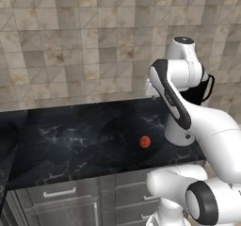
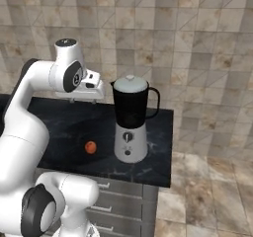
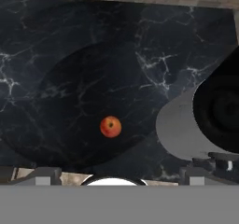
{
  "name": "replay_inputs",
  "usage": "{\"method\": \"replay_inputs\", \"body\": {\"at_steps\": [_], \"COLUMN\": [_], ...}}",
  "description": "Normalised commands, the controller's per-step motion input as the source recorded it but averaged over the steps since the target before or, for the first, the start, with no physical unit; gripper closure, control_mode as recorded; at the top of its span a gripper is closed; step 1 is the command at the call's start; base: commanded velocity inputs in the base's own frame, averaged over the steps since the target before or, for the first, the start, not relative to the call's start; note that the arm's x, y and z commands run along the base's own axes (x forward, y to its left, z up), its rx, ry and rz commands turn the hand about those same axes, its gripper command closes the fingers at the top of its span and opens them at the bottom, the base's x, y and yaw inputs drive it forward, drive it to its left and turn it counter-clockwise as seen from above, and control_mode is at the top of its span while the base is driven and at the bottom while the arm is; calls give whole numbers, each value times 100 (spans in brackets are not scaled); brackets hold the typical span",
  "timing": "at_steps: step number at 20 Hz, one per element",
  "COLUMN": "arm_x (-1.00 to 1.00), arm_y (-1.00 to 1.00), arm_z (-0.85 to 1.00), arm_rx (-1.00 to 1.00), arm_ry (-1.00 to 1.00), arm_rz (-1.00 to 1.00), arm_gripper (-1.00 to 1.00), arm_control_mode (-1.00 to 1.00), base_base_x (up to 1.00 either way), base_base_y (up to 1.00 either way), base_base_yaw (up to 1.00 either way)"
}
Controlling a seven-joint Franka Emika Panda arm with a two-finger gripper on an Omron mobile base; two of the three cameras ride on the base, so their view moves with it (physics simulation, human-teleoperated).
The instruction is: Open the blender lid, put the apple in the blender, close the lid, and start the blender.
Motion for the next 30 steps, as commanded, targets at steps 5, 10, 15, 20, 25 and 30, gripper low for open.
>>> {"method": "replay_inputs", "body": {"at_steps": [5,10,15,20,25,30], "arm_x": [0,0,0,0,0,-17], "arm_y": [0,0,0,0,0,-13], "arm_z": [0,0,0,0,0,46], "arm_rx": [0,0,0,0,0,0], "arm_ry": [0,0,0,0,0,-18], "arm_rz": [0,0,0,0,0,-5], "arm_gripper": [-100,-100,-100,-100,-100,-100], "arm_control_mode": [100,100,100,100,100,-100], "base_base_x": [3,29,29,5,0,0], "base_base_y": [31,5,14,2,0,0], "base_base_yaw": [0,0,0,0,0,0]}}
